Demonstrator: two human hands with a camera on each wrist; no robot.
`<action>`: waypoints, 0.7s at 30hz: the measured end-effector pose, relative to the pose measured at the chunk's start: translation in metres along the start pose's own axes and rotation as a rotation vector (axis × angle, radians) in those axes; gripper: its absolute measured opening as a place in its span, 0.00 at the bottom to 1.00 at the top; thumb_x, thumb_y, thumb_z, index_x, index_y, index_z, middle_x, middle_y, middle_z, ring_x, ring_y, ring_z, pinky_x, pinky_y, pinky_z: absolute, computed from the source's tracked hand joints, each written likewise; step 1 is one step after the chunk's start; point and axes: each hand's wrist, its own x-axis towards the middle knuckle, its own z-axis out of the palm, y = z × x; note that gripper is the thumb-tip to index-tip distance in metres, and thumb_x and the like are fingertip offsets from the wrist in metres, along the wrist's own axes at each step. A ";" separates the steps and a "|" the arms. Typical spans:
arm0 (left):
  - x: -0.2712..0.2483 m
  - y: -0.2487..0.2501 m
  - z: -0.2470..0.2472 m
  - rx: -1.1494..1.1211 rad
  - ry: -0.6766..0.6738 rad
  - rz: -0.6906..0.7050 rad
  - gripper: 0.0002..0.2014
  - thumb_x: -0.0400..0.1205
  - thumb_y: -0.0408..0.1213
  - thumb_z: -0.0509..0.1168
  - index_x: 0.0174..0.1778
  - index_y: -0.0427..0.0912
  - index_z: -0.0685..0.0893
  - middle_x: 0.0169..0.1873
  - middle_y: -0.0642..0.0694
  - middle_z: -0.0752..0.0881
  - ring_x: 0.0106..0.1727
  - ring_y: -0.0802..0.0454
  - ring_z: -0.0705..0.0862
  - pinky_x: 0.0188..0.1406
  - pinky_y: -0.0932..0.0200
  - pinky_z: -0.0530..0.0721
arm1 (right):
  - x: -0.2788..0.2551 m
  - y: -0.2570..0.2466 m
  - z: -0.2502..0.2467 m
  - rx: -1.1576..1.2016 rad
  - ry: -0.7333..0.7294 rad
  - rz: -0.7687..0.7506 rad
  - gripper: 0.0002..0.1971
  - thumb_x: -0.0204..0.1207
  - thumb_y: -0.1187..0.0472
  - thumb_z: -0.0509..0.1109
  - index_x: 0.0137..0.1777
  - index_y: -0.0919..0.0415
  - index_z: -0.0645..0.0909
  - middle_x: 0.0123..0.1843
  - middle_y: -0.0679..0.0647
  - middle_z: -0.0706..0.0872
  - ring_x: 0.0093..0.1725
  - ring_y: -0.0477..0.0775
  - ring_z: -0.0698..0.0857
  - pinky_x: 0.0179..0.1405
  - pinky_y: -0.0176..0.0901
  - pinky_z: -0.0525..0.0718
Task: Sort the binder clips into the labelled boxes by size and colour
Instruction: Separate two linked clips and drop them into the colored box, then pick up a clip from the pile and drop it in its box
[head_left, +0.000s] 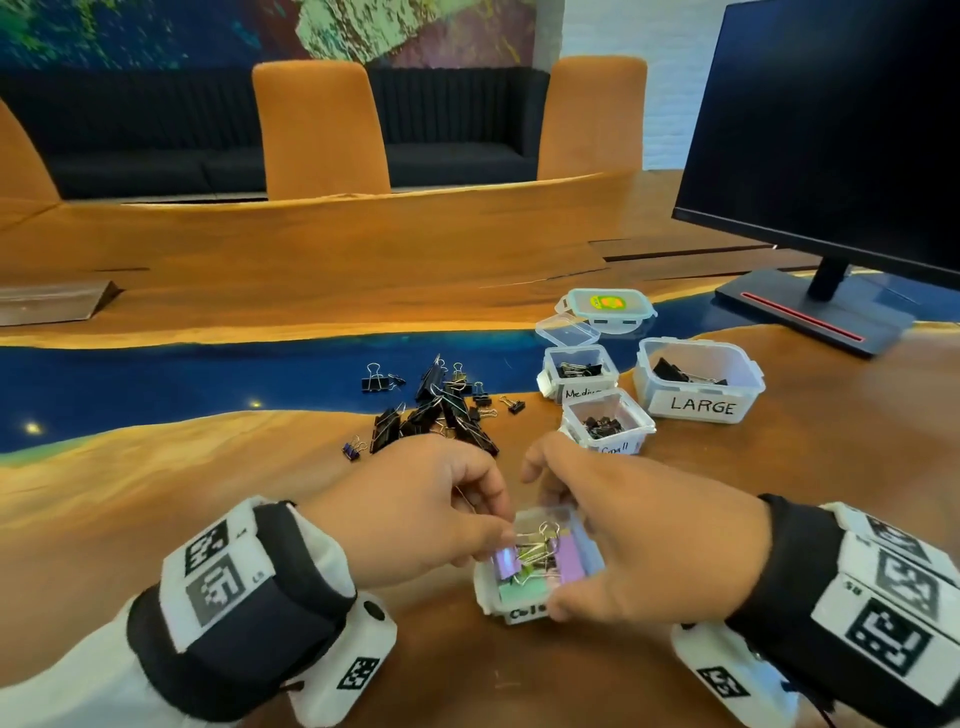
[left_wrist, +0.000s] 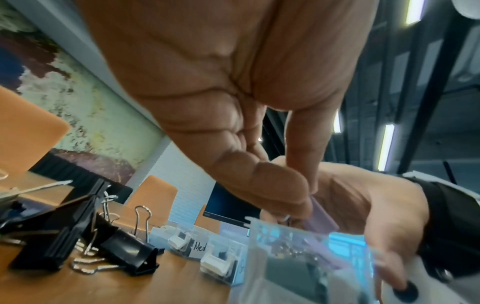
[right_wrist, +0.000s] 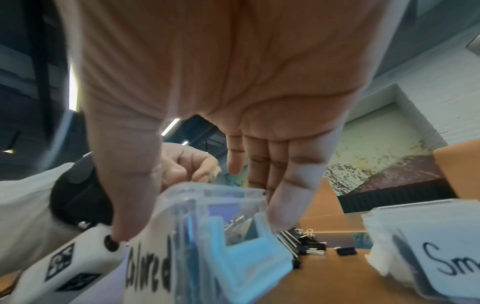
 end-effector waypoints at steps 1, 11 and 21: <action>-0.001 0.000 0.001 0.091 0.012 0.006 0.05 0.78 0.47 0.77 0.46 0.54 0.88 0.38 0.54 0.92 0.36 0.60 0.90 0.41 0.62 0.89 | 0.000 -0.001 0.002 -0.003 -0.009 -0.002 0.39 0.64 0.37 0.81 0.66 0.37 0.57 0.59 0.40 0.78 0.47 0.40 0.80 0.50 0.39 0.84; -0.005 -0.007 -0.005 0.265 -0.030 0.015 0.05 0.79 0.55 0.73 0.49 0.69 0.91 0.50 0.60 0.81 0.41 0.59 0.82 0.51 0.51 0.85 | 0.002 0.010 0.010 -0.053 -0.036 -0.013 0.25 0.66 0.31 0.76 0.58 0.40 0.74 0.56 0.36 0.75 0.51 0.38 0.77 0.44 0.28 0.76; 0.000 -0.021 -0.018 0.175 0.102 -0.019 0.07 0.80 0.54 0.72 0.53 0.63 0.89 0.38 0.72 0.85 0.40 0.69 0.85 0.41 0.70 0.80 | -0.002 0.044 -0.003 -0.088 -0.046 0.115 0.24 0.63 0.31 0.77 0.54 0.37 0.76 0.55 0.32 0.77 0.54 0.36 0.78 0.54 0.35 0.81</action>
